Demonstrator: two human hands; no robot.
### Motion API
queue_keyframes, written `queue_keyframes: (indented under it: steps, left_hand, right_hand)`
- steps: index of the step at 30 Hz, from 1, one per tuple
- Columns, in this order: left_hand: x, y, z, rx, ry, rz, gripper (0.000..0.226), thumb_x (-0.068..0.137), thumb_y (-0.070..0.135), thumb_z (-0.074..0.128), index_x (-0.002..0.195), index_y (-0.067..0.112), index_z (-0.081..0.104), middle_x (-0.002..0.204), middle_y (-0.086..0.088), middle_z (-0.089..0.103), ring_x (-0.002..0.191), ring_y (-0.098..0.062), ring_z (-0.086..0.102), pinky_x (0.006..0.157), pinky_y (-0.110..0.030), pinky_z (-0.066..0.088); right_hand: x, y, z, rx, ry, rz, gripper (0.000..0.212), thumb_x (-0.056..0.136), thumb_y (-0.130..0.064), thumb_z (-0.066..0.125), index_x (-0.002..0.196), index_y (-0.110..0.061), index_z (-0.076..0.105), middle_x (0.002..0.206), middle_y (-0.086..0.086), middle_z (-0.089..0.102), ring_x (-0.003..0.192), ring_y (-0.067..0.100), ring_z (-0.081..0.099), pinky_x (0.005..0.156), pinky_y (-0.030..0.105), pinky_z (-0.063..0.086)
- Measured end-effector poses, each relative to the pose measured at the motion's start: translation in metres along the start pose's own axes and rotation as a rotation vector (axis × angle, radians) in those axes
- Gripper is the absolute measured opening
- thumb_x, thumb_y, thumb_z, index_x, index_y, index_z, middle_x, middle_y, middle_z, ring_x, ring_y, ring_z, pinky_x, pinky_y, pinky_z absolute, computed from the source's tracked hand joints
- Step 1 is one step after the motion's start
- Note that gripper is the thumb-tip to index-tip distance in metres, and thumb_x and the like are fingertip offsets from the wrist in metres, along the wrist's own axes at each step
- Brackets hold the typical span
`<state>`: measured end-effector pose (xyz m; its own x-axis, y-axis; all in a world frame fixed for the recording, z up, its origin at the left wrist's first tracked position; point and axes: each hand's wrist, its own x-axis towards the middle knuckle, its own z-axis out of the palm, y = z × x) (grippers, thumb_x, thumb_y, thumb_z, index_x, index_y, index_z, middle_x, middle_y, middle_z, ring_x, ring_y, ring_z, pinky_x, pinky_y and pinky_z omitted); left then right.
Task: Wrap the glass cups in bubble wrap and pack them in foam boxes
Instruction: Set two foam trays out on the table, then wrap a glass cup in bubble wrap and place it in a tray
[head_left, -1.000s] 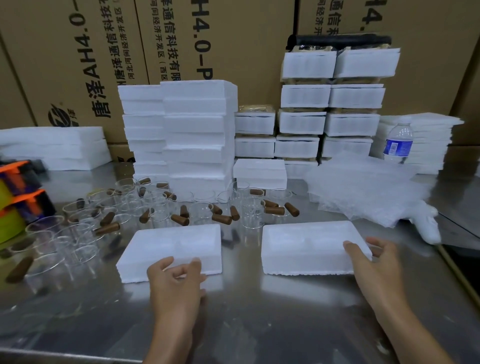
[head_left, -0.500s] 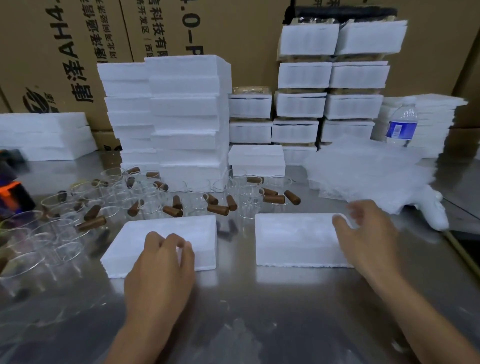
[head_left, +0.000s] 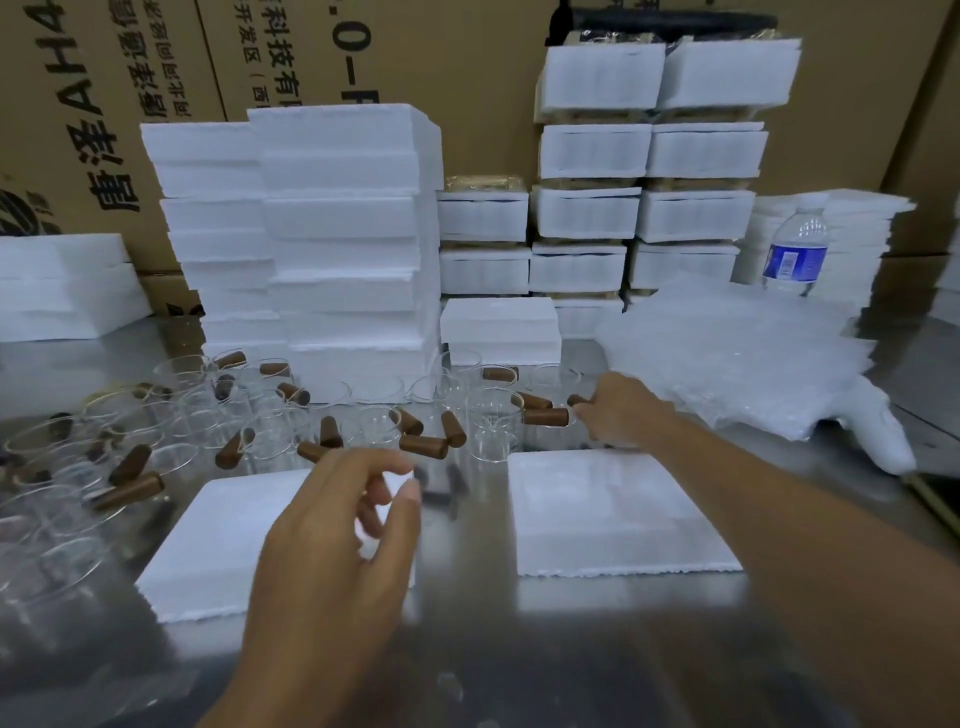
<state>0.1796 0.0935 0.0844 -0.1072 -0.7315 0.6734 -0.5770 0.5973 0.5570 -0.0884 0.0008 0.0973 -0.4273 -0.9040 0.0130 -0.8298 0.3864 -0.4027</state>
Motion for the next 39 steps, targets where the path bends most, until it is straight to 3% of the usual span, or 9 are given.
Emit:
queue_keyframes:
  steps: [7,9,12,18,22,25,30,35,39]
  left_hand:
    - [0.037,0.037,0.032,-0.522,-0.095,-0.318,0.026,0.085,0.035,0.062,0.104,0.034,0.044,0.094,0.016,0.056,0.076,0.015,0.056,0.049,-0.005,0.042]
    - [0.046,0.044,0.041,-0.614,-0.177,-0.396,0.059,0.068,0.060,0.059,0.117,0.039,0.036,0.110,0.023,0.049,0.084,0.015,0.057,0.052,-0.009,0.046]
    - [0.055,0.048,0.057,-0.760,-0.276,-0.459,0.093,0.053,0.068,0.061,0.136,0.044,0.027,0.133,0.017,0.046,0.111,-0.007,0.057,0.088,-0.029,0.049]
    - [0.052,0.044,0.081,-1.261,-0.395,-0.517,0.071,0.074,0.040,0.062,0.138,0.019,0.043,0.117,-0.006,0.068,0.104,-0.026,0.067,0.095,-0.035,0.052]
    - [0.049,0.032,0.081,-1.317,-0.310,-0.553,0.060,0.077,0.036,0.061,0.132,0.017,0.048,0.108,-0.001,0.072,0.102,-0.025,0.068,0.088,-0.031,0.054]
    - [0.049,0.023,0.077,-1.314,-0.258,-0.551,0.062,0.072,0.039,0.066,0.129,0.021,0.049,0.109,0.003,0.071,0.104,-0.024,0.067,0.088,-0.032,0.054]
    - [0.046,0.020,0.081,-1.268,-0.262,-0.502,0.065,0.068,0.041,0.070,0.127,0.023,0.052,0.113,0.005,0.070,0.106,-0.022,0.067,0.091,-0.031,0.053]
    - [0.046,0.018,0.086,-1.284,-0.241,-0.484,0.061,0.063,0.041,0.073,0.120,0.027,0.057,0.109,0.003,0.072,0.103,-0.024,0.068,0.086,-0.028,0.054]
    - [0.045,0.021,0.084,-1.290,-0.245,-0.480,0.060,0.063,0.041,0.072,0.120,0.028,0.057,0.110,0.002,0.071,0.104,-0.025,0.067,0.086,-0.029,0.054]
  right_hand:
    - [-0.038,0.000,-0.036,0.362,0.238,-0.244,0.035,0.100,-0.025,0.038,0.067,-0.020,0.050,0.071,0.001,0.054,0.070,0.021,0.049,0.057,0.028,0.035]
    - [-0.058,0.002,-0.051,0.526,0.171,-0.376,0.033,0.100,-0.025,0.039,0.074,-0.017,0.058,0.076,-0.001,0.059,0.072,0.018,0.050,0.063,0.028,0.039]
    - [-0.078,0.009,-0.066,0.657,-0.026,-0.466,0.031,0.100,-0.028,0.039,0.091,-0.018,0.066,0.066,-0.012,0.059,0.075,0.008,0.058,0.081,0.029,0.046]
    - [-0.083,0.023,-0.074,0.624,-0.271,-0.480,0.038,0.095,-0.037,0.043,0.076,-0.015,0.067,0.069,-0.010,0.066,0.074,0.003,0.061,0.083,0.026,0.047]
    - [-0.048,0.049,-0.083,0.319,0.263,-0.459,0.022,0.091,-0.036,0.055,0.089,-0.017,0.067,0.082,-0.004,0.066,0.073,-0.003,0.057,0.066,0.006,0.040]
    - [-0.017,0.088,-0.098,0.214,0.696,-0.202,0.027,0.092,-0.029,0.057,0.116,-0.016,0.060,0.106,0.005,0.064,0.101,0.020,0.056,0.087,0.029,0.042]
    - [-0.002,0.144,-0.095,-0.265,0.419,0.068,0.042,0.087,-0.055,0.053,0.121,-0.030,0.058,0.125,0.003,0.060,0.122,0.026,0.045,0.107,0.049,0.024]
    - [-0.007,0.151,-0.089,-0.271,0.619,0.020,0.021,0.087,-0.042,0.061,0.096,-0.025,0.071,0.098,0.009,0.069,0.101,0.028,0.054,0.102,0.047,0.029]
    - [-0.006,0.139,-0.097,-0.164,0.722,-0.002,0.028,0.092,-0.038,0.055,0.103,-0.018,0.070,0.109,0.010,0.068,0.101,0.030,0.057,0.102,0.047,0.032]
